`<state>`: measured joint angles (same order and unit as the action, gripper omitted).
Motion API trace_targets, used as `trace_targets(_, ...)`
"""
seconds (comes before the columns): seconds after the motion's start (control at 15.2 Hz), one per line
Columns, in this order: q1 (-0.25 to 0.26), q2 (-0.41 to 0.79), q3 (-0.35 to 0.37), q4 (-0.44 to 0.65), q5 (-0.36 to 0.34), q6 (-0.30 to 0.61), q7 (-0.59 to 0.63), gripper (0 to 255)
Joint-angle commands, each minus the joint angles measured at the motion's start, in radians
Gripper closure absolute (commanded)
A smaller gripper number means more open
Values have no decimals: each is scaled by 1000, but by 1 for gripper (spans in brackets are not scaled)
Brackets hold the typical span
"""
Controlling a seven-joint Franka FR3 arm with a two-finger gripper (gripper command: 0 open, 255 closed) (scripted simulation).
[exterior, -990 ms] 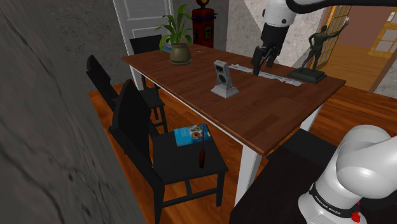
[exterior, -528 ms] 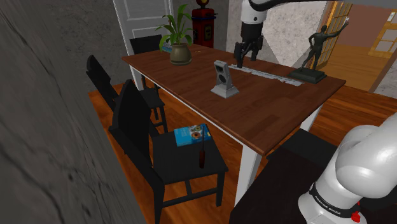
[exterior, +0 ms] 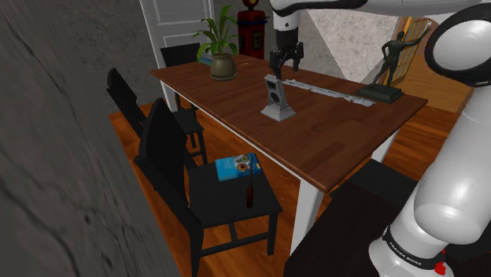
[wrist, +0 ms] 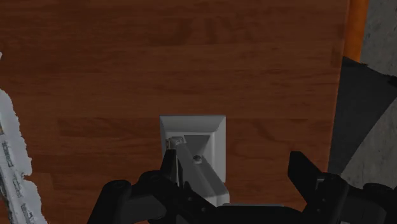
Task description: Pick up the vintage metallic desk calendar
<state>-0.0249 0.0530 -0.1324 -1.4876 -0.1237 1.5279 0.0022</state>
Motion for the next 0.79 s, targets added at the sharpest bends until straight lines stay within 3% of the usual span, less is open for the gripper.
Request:
trace_targets(0.0,-12,115,-10,136,5,-42,-12,0)
trace_targets(0.2,-35,305,-22,392,18,-137,-29,0)
trace_targets(0.73,-29,255,-19,215,12,-10,-9,0)
